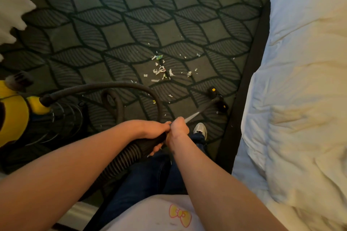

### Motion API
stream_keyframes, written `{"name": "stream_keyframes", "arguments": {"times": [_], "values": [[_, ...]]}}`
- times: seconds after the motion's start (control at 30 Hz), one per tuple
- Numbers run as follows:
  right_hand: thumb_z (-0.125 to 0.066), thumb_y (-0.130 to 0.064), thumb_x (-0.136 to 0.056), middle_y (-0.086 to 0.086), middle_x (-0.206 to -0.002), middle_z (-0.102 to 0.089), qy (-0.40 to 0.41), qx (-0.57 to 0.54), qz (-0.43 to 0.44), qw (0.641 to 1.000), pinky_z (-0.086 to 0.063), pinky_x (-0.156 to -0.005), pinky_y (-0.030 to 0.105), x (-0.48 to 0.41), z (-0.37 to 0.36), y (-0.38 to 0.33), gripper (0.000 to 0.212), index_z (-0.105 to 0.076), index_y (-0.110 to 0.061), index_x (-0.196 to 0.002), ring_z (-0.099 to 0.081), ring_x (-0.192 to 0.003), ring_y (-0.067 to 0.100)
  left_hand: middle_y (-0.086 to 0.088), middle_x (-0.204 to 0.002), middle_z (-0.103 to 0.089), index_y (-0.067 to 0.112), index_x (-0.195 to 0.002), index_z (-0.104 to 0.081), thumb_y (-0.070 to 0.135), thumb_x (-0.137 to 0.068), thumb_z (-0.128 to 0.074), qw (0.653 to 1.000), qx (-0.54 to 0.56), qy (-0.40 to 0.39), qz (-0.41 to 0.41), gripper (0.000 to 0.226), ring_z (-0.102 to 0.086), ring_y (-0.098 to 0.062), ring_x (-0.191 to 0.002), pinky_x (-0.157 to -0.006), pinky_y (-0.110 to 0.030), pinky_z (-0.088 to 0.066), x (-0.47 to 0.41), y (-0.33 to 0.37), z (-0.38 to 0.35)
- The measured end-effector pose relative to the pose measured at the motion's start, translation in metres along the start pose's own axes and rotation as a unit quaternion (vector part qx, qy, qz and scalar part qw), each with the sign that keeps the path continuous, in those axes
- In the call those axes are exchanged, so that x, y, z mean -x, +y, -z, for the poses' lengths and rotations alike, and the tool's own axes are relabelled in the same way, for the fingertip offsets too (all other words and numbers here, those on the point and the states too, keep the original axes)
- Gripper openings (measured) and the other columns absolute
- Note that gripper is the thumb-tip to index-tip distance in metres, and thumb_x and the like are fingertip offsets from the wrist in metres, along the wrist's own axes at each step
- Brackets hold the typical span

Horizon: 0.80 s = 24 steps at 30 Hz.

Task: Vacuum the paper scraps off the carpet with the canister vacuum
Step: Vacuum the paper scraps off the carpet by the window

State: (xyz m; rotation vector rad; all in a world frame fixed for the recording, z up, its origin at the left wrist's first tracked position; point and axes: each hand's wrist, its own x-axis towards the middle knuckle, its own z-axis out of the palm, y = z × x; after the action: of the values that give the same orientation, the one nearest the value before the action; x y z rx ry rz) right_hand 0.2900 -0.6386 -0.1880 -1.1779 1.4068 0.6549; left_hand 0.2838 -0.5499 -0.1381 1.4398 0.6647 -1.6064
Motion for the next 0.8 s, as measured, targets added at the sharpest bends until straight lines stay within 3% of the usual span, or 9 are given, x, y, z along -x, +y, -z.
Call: {"name": "stream_keyframes", "arguments": {"times": [0.1, 0.3, 0.5, 0.67, 0.8], "values": [[-0.045, -0.029, -0.099, 0.011, -0.077, -0.061, -0.005, -0.012, 0.02, 1.0, -0.057, -0.086, 0.046, 0.002, -0.006, -0.018, 0.024, -0.049, -0.008, -0.088, -0.063, -0.078, 0.028, -0.005, -0.052, -0.049, 0.007, -0.075, -0.05, 0.065, -0.097, -0.019, 1.0, 0.007, 0.006, -0.026, 0.069, -0.048, -0.015, -0.042, -0.047, -0.026, -0.048, -0.001, 0.009, 0.009], [-0.048, -0.027, -0.099, 0.007, -0.073, -0.054, -0.019, 0.004, 0.066, 0.998, -0.047, -0.057, 0.031, -0.004, -0.007, -0.078, 0.022, -0.054, -0.006, -0.106, -0.052, -0.06, 0.018, -0.007, -0.058, -0.053, 0.005, -0.083, -0.055, 0.063, -0.098, -0.025, 0.993, 0.053, 0.064, -0.081, 0.066, -0.052, -0.016, -0.045, -0.047, -0.027, -0.049, -0.009, 0.055, 0.008], [-0.048, -0.029, -0.1, 0.004, -0.071, -0.053, -0.041, 0.022, 0.082, 0.996, -0.042, -0.045, 0.022, -0.018, -0.013, -0.163, 0.031, -0.056, -0.004, -0.116, -0.05, -0.055, 0.013, -0.007, -0.059, -0.056, 0.006, -0.083, -0.058, 0.061, -0.098, -0.027, 0.987, 0.086, 0.091, -0.102, 0.065, -0.054, -0.018, -0.048, -0.05, -0.027, -0.051, -0.016, 0.131, 0.021], [-0.051, -0.025, -0.097, 0.007, -0.072, -0.054, -0.039, -0.012, 0.091, 0.995, -0.045, -0.049, 0.026, -0.04, -0.022, -0.25, 0.021, -0.056, -0.005, -0.102, -0.051, -0.056, 0.015, -0.007, -0.061, -0.058, 0.005, -0.088, -0.059, 0.059, -0.099, -0.026, 0.985, 0.095, 0.096, -0.109, 0.063, -0.056, -0.018, -0.051, -0.054, -0.029, -0.053, -0.028, 0.218, 0.034], [-0.052, -0.024, -0.097, 0.006, -0.065, -0.051, -0.043, -0.035, 0.097, 0.994, -0.043, -0.045, 0.026, -0.063, -0.018, -0.325, 0.018, -0.057, -0.006, -0.098, -0.048, -0.051, 0.014, -0.008, -0.058, -0.057, 0.006, -0.079, -0.058, 0.062, -0.097, -0.03, 0.979, 0.13, 0.09, -0.126, 0.065, -0.056, -0.02, -0.051, -0.052, -0.029, -0.052, -0.036, 0.294, 0.034]]}}
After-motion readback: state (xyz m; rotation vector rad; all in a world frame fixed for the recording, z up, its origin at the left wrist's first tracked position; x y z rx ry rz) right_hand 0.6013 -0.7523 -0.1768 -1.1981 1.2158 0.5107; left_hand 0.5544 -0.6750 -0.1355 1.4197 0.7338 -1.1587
